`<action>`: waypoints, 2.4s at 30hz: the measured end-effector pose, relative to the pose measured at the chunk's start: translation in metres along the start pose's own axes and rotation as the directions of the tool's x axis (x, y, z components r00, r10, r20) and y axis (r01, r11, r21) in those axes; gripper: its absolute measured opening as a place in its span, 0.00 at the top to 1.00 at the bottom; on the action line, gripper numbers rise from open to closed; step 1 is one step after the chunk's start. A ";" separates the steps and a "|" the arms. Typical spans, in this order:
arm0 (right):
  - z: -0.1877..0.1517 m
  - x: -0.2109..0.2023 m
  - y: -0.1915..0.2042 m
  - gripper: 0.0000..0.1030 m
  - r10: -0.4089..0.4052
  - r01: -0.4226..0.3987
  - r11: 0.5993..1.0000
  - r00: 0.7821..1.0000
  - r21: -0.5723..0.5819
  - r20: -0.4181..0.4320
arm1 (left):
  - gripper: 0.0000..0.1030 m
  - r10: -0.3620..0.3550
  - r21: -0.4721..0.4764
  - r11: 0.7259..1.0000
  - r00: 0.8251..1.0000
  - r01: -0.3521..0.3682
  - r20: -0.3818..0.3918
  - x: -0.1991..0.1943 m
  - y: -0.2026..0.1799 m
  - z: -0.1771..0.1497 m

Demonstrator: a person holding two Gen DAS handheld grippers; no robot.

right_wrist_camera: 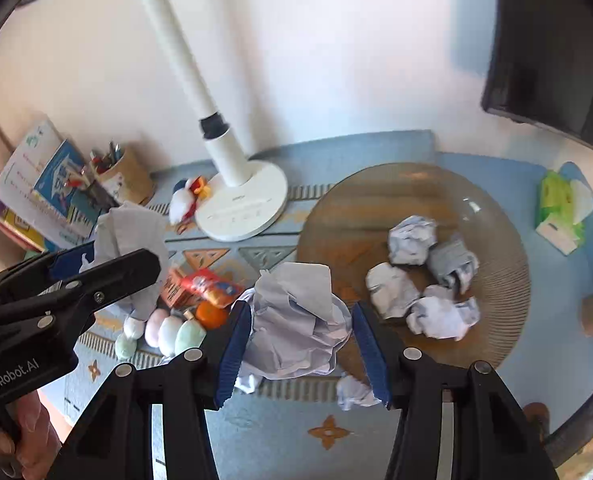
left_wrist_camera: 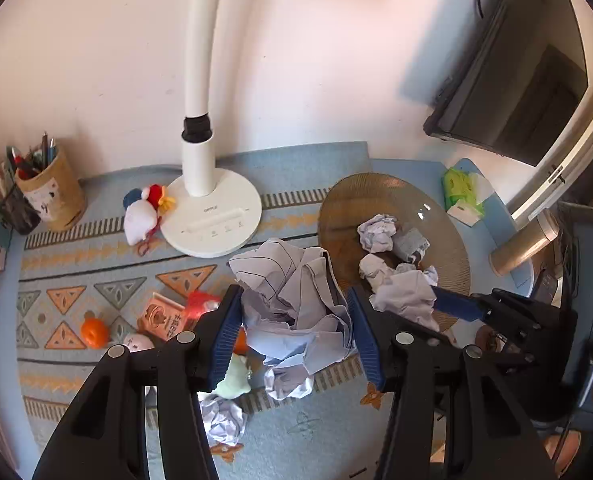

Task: Organize objects
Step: 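Carry both paper balls over the glass plate and open both tools, then grasp the stacked plush dango with the left tool while the right tool grasps a paper ball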

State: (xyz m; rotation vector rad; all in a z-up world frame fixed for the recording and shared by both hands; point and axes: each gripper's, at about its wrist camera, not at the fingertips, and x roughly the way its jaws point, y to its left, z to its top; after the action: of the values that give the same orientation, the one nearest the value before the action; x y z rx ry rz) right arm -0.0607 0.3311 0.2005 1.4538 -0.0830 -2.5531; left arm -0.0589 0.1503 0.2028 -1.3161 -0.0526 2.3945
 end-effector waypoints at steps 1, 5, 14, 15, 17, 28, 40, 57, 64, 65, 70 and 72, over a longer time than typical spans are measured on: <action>0.007 -0.010 -0.015 0.50 -0.025 0.025 0.999 0.999 0.028 0.026 | 0.52 -0.005 0.018 1.000 1.000 0.005 0.012 0.000 -0.008 0.006; 0.025 -0.044 -0.071 0.50 -0.105 0.090 0.986 0.988 0.139 0.111 | 0.52 -0.047 0.081 0.996 0.997 0.042 0.060 0.002 -0.046 0.035; 0.044 -0.036 -0.114 0.47 -0.123 0.102 0.971 0.989 0.216 0.088 | 0.48 -0.081 0.175 0.982 0.994 0.066 0.076 0.027 -0.110 0.065; 0.045 -0.033 -0.117 0.46 -0.119 0.099 0.970 0.989 0.222 0.081 | 0.46 -0.088 0.169 0.983 0.993 0.073 0.080 0.029 -0.111 0.067; 0.047 -0.024 -0.121 0.31 -0.097 0.081 0.970 0.993 0.227 0.061 | 0.34 -0.119 0.150 0.983 0.991 0.107 0.069 0.033 -0.110 0.072; 0.051 -0.007 -0.127 0.30 -0.062 0.052 0.961 0.998 0.270 0.030 | 0.05 -0.106 -0.010 0.994 0.994 0.106 0.023 0.030 -0.054 0.055; 0.018 0.052 -0.047 0.30 0.007 0.013 0.986 0.992 0.164 -0.123 | 0.05 0.033 -0.156 0.987 0.998 -0.041 -0.049 0.026 0.032 -0.022; 0.006 0.102 0.076 0.30 0.089 -0.094 0.995 0.968 -0.010 -0.236 | 0.05 0.122 -0.379 0.913 0.988 -0.148 -0.091 -0.004 0.155 -0.067; -0.022 0.108 0.083 0.30 0.152 -0.161 0.987 0.938 -0.002 -0.311 | 0.05 0.115 -0.396 0.902 0.980 -0.172 -0.164 -0.002 0.200 -0.091; -0.029 0.108 0.088 0.30 0.169 -0.186 0.982 0.930 -0.022 -0.326 | 0.05 0.093 -0.392 0.906 0.979 -0.158 -0.180 -0.001 0.205 -0.097; -0.069 0.111 0.130 0.27 0.221 -0.313 0.937 0.877 -0.157 -0.427 | 0.06 0.019 -0.331 0.937 0.960 -0.114 -0.278 0.014 0.205 -0.131; -0.086 0.124 0.148 0.27 0.180 -0.303 0.931 0.868 -0.205 -0.463 | 0.07 0.004 -0.339 0.935 0.957 -0.107 -0.290 0.022 0.204 -0.140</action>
State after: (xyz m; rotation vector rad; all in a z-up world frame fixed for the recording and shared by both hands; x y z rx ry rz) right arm -0.0273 0.1652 0.0733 1.7355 0.1389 -1.8975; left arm -0.0224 -0.0511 0.0619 -1.8383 -0.3819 2.2860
